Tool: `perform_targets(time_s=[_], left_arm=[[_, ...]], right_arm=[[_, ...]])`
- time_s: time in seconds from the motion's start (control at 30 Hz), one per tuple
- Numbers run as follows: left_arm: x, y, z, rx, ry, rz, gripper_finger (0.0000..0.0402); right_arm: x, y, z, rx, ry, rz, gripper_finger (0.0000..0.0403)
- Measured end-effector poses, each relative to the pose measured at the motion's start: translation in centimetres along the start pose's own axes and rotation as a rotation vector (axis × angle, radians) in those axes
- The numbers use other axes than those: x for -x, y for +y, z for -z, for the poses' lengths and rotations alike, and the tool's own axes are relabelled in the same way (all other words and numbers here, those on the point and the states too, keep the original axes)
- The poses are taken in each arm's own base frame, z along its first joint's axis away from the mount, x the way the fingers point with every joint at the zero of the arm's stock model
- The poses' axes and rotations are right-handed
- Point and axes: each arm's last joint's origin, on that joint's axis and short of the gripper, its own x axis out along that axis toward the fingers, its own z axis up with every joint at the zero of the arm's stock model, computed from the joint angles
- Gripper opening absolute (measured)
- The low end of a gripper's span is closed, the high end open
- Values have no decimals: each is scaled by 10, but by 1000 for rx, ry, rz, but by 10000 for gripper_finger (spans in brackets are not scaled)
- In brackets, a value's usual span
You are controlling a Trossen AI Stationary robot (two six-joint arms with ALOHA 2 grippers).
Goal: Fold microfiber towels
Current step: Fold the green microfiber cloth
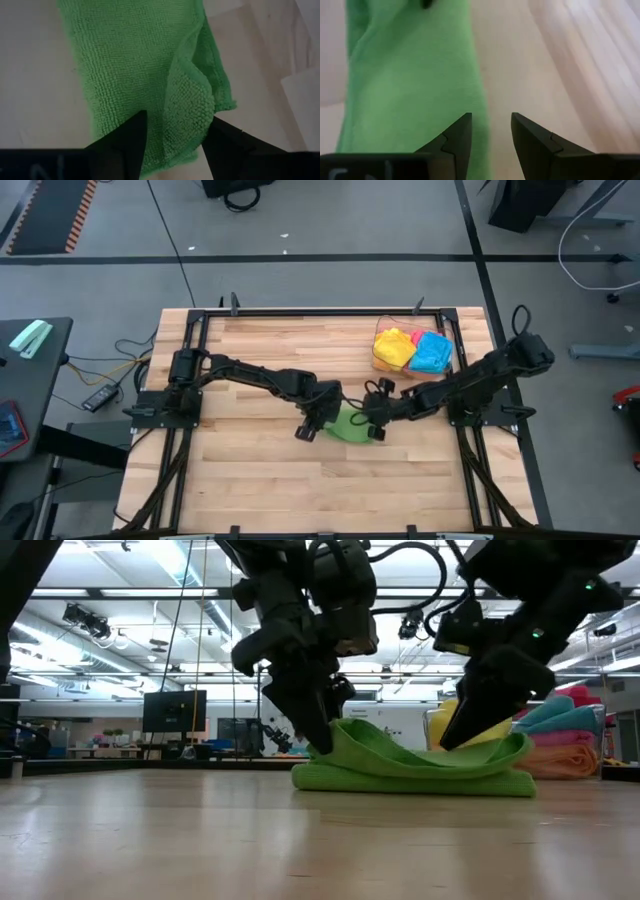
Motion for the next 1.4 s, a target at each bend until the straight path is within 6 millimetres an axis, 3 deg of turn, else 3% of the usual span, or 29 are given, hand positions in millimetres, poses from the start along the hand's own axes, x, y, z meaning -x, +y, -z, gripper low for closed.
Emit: perform_targets(time_s=[0.27, 0.57, 0.9, 1.4], left_arm=[[11, 1, -2, 3, -19, -9, 177], [11, 3, -2, 19, -2, -78, 166], [18, 12, 0, 11, -3, -132, 167], [20, 16, 4, 26, 24, -125, 157]], right_arm=[[-2, -13, -3, -20, 32, 4, 145], [18, -15, -12, -6, -8, -134, 145], [13, 4, -13, 63, -48, -307, 145], [6, -11, -1, 68, 63, -95, 145]])
